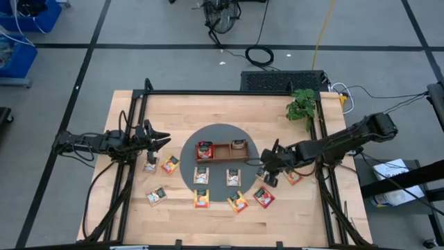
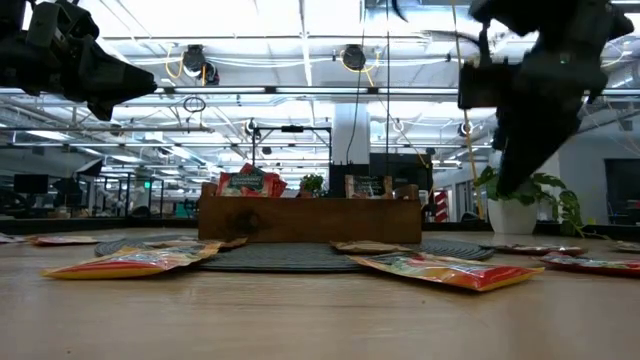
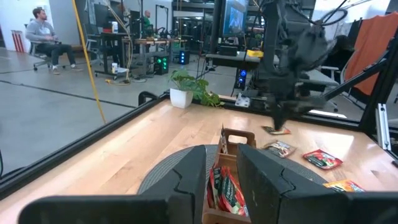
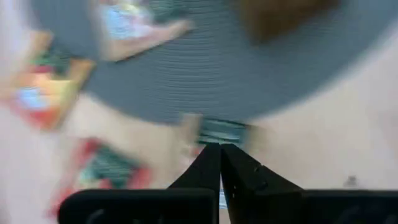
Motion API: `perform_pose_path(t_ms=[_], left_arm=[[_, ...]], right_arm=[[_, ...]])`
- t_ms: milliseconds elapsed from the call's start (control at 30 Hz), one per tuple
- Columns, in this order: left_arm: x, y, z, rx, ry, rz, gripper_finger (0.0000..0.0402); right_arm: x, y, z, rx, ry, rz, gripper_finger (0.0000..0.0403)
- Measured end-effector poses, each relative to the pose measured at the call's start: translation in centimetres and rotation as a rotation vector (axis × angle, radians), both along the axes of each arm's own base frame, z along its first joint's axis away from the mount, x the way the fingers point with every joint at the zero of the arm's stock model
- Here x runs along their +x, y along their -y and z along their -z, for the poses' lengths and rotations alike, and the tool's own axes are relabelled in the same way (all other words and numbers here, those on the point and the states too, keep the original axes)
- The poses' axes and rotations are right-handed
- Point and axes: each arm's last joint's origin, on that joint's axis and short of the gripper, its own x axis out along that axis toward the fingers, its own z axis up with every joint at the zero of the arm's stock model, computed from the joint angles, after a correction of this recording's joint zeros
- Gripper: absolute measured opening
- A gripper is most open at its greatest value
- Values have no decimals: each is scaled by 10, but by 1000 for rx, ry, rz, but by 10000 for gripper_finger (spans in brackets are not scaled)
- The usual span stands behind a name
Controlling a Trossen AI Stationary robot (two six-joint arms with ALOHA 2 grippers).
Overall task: Pick & Place Tea
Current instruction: Put the yellow tea bag into the right section of the wooden organizer
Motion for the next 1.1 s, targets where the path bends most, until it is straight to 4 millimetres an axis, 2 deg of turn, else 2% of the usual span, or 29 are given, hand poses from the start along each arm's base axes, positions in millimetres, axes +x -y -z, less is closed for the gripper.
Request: perform_pose_path(t_ms=[167, 300, 433, 900, 1100], left_arm=[[0, 0, 0, 0, 0, 0, 93], [0, 0, 0, 0, -4, 0, 93], [0, 0, 0, 0, -1, 0, 93], [0, 0, 0, 0, -1, 0, 93], [0, 0, 0, 0, -1, 0, 93]], right_arm=[[9, -7, 10, 116, -4, -74, 0], [12, -9, 36, 135, -105, -84, 0], [21, -13, 48, 188, -109, -125, 0], [12, 5, 49, -30, -176, 62, 0], [7, 8, 38, -74, -141, 62, 0]])
